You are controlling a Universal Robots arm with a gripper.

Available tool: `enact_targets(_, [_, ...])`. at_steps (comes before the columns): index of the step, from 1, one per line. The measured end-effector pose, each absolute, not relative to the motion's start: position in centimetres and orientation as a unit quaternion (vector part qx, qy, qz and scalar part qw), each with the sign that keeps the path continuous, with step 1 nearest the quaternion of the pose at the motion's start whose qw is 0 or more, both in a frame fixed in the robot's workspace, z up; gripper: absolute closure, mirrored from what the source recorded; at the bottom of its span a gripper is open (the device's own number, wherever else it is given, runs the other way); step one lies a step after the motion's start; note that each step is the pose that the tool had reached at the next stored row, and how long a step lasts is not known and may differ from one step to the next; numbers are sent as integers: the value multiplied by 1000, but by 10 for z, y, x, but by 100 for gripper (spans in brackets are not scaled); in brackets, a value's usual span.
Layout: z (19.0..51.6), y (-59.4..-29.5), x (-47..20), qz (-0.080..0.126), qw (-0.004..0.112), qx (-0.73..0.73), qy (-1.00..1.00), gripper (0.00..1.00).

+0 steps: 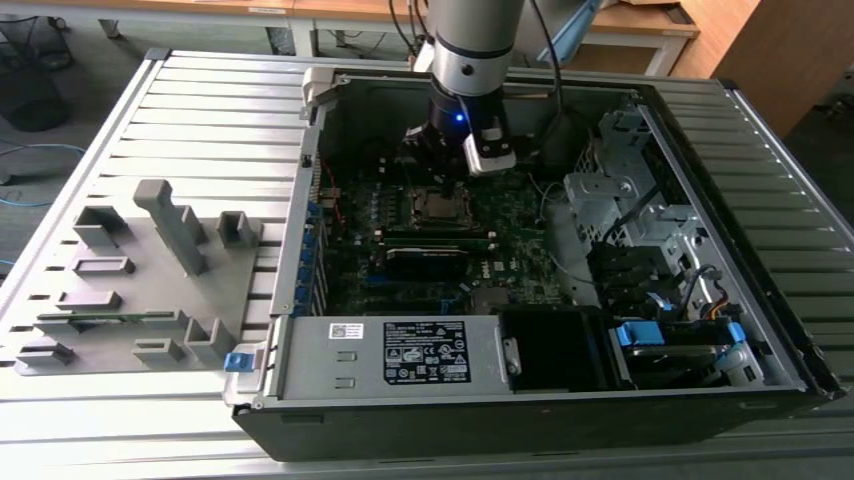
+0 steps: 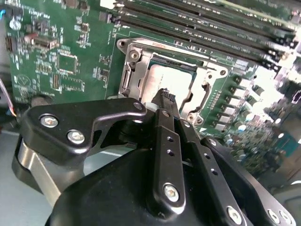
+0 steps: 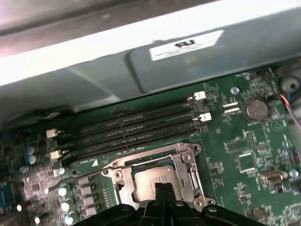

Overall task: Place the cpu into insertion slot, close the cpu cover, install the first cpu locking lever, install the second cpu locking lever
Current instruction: 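Close the cpu cover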

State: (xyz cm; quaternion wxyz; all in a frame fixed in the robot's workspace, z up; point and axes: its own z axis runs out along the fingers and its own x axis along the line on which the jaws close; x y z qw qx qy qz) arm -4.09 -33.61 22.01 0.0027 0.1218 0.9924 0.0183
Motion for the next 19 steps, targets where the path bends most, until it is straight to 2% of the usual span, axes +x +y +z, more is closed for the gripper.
enact_targets(19, [218, -336, -41, 19, 3, 13, 1000, 89])
